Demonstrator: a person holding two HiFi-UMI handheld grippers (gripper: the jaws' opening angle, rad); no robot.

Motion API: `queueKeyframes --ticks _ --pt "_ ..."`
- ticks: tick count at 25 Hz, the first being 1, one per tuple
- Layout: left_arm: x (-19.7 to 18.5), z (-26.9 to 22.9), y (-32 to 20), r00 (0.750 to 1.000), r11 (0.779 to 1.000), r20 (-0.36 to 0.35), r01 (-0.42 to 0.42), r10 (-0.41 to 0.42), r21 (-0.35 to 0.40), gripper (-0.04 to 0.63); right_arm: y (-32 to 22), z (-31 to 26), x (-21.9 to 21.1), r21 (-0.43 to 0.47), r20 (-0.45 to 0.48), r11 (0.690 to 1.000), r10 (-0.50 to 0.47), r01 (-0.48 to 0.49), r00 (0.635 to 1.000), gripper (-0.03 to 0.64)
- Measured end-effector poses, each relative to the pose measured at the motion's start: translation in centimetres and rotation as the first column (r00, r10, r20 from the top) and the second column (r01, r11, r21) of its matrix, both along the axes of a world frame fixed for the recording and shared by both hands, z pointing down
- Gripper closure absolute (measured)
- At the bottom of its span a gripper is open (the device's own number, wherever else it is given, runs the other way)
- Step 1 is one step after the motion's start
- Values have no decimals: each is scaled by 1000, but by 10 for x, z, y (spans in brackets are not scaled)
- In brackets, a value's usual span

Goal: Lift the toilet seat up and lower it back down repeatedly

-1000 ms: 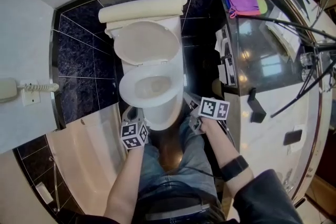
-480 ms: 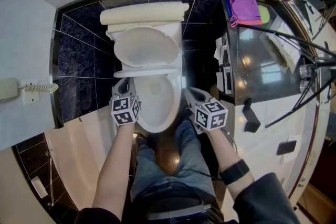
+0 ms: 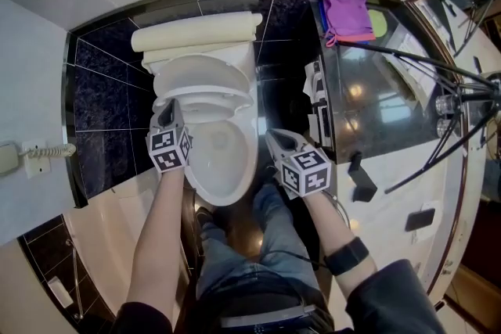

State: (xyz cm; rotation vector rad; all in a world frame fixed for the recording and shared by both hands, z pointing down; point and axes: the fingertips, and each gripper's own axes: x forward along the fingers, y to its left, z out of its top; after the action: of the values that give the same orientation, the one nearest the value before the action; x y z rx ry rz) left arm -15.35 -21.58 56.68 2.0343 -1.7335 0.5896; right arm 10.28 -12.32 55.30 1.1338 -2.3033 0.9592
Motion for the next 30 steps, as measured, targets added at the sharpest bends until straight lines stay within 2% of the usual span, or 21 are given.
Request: queueKeyframes --ticks 8,12,16,22,26,30 --pt "4 -7 -6 1000 1000 12 -17 17 5 595 -7 -1 -3 4 14 1000 -6 6 1000 604" --pt "4 -13 9 999 1000 15 -29 29 2 595 -6 -9 -10 21 11 1000 -4 3 1000 603" --pt "9 -28 34 997 997 35 -75 75 2 595 -1 -18 -12 43 3 999 18 -18 1000 603" --pt "10 -70 82 988 989 55 -143 141 28 595 10 -41 -22 87 -37 996 4 -1 999 603" --pt "7 -108 119 988 987 20 -153 152 56 595 27 -68 -25 129 -80 991 -13 23 997 603" --pt "-1 -146 151 987 984 -17 -159 161 79 595 49 -102 -20 187 -123 982 18 5 992 603"
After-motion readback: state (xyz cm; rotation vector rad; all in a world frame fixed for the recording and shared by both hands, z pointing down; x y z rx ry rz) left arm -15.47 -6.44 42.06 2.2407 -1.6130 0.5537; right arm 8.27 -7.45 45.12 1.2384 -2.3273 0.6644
